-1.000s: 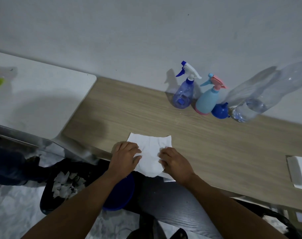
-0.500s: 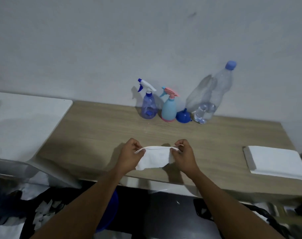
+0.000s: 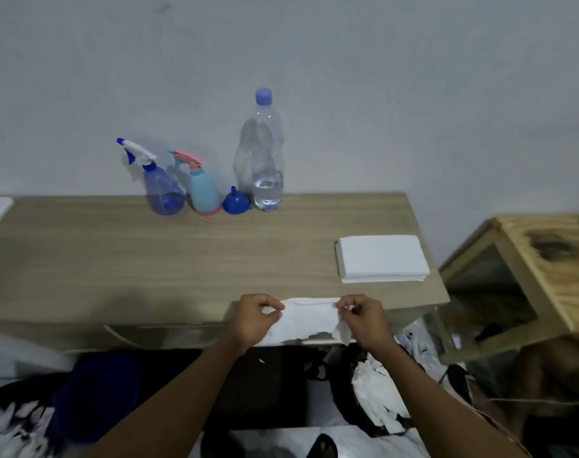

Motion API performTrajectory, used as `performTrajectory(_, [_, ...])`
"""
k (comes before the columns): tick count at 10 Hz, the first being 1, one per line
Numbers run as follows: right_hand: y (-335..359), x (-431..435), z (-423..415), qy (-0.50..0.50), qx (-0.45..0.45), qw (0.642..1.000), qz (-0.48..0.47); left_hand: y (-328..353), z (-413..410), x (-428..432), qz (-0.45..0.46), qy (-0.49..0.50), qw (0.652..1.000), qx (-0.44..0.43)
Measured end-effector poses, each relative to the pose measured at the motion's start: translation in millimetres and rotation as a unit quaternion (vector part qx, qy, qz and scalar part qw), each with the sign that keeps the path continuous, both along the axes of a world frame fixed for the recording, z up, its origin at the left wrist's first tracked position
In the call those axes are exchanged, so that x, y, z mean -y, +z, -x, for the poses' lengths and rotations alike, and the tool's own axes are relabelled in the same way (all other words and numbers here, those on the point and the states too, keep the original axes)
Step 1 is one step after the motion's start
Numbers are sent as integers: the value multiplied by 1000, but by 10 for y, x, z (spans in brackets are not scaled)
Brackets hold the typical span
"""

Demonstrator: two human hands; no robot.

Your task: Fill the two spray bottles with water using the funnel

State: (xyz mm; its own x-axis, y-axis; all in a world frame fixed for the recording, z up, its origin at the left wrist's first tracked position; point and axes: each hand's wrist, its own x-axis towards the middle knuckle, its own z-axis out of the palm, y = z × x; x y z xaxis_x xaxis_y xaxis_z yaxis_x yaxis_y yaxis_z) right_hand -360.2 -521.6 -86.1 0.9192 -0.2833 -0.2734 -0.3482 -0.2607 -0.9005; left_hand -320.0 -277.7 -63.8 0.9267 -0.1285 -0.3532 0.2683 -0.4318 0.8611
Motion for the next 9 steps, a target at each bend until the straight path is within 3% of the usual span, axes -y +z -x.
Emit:
performTrajectory(2, [-571, 727, 803, -93, -97, 991, 16, -601, 411, 831, -44, -36, 995, -87])
performTrajectory(4, [-1236, 1073, 1542, -159, -232, 960, 3, -1296, 835, 1575, -93, -133, 964, -213])
performTrajectory(7, [-1568, 1406, 1577, -212, -226, 950, -26, -1727, 996, 2318, -42, -166, 936, -307])
performTrajectory(9, [-1530, 1390, 1492, -213, -232, 948, -35, -1805, 886, 2264, -89, -172, 949, -248])
